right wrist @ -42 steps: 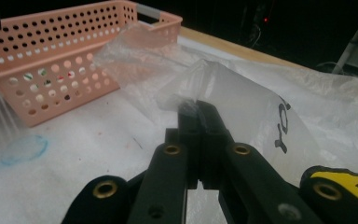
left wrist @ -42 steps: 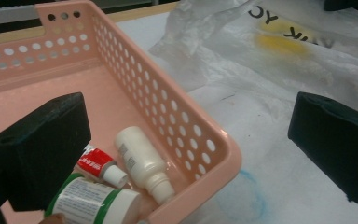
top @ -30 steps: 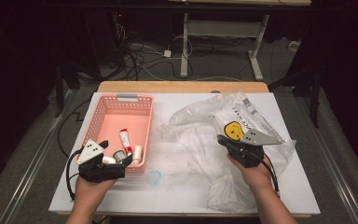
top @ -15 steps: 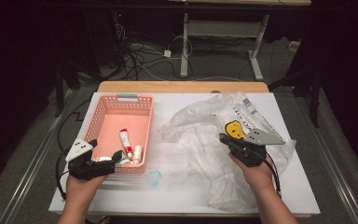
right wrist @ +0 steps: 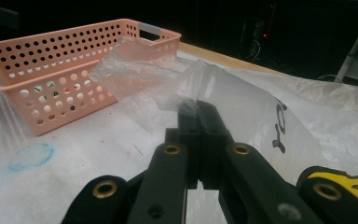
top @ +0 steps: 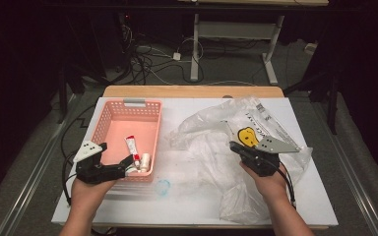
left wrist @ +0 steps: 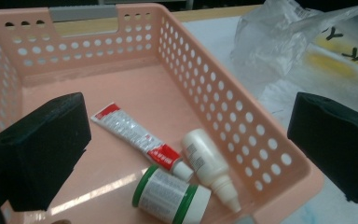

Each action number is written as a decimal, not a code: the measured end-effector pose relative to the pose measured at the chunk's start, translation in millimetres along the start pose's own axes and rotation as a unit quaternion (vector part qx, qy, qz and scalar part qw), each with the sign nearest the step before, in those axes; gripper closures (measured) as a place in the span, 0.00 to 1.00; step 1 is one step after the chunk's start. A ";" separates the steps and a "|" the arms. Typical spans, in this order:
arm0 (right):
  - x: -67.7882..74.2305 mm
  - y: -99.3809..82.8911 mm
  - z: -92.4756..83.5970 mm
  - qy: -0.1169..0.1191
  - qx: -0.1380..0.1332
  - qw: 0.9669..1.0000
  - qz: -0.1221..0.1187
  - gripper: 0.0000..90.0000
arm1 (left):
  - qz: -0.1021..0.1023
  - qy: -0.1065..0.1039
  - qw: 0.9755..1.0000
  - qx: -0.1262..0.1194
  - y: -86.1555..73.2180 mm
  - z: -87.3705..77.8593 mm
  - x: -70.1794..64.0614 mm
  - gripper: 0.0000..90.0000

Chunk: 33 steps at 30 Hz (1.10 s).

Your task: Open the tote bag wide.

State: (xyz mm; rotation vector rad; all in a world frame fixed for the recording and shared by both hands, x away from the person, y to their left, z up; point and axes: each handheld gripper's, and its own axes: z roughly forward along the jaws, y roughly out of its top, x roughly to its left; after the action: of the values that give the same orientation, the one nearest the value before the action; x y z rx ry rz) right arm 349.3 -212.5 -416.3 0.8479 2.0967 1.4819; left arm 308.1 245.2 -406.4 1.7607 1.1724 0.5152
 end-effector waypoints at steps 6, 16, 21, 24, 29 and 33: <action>-0.1 -0.8 0.0 0.002 0.002 1.000 0.003 1.00 | -0.011 -0.014 1.000 -0.006 16.6 9.4 4.2 0.00; 1.7 -1.2 1.4 0.002 0.001 1.000 0.005 1.00 | -0.001 -0.013 1.000 0.019 35.5 28.4 10.5 0.00; 0.9 -0.9 1.4 0.001 -0.002 1.000 0.004 1.00 | -0.011 -0.006 1.000 0.017 41.4 38.1 17.5 0.00; -0.1 -0.6 1.3 0.001 -0.004 1.000 0.003 1.00 | -0.012 0.000 1.000 0.024 44.1 45.7 19.8 0.00; -1.0 1.3 1.5 0.005 -0.006 1.000 0.002 1.00 | -0.019 0.000 0.999 0.037 46.4 57.3 22.4 0.00; -1.6 1.2 3.6 0.007 -0.006 1.000 0.007 1.00 | -0.022 0.004 0.998 0.066 49.3 67.8 27.2 0.00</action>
State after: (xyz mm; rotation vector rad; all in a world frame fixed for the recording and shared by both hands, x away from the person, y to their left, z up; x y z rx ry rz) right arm 353.0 -210.9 -416.4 0.8533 2.0941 1.5096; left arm 395.0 231.9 -400.3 1.8411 1.2718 0.4275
